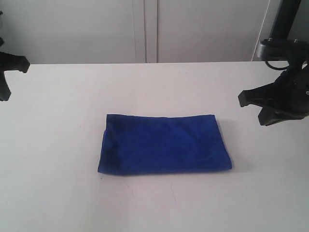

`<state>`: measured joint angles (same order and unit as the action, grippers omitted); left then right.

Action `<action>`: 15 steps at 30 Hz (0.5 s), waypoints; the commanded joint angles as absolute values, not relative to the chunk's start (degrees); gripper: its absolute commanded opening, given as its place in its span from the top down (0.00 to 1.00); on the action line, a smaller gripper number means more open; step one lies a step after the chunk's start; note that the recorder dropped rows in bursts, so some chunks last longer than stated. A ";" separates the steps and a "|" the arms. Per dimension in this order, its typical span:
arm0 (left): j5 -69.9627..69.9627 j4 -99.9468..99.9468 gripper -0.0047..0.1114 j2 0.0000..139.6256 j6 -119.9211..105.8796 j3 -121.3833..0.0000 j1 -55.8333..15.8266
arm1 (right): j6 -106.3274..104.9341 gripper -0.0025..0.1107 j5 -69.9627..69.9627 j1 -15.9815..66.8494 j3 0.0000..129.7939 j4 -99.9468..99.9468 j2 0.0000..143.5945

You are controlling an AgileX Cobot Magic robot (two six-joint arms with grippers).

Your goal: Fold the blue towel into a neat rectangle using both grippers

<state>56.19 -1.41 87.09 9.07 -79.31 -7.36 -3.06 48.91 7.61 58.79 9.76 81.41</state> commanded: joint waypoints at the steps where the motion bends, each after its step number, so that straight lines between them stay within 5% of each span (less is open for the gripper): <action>1: 54.15 -1.35 0.96 81.75 8.81 -73.83 -6.95 | -3.63 0.98 49.18 7.28 55.76 8.90 75.21; 15: 49.29 -1.47 0.96 62.00 8.55 -58.32 -6.95 | -2.72 0.98 45.32 7.28 44.10 7.89 46.18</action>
<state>48.97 -0.99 65.08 8.92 -59.77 -7.21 -2.84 45.75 7.61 45.67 8.46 49.73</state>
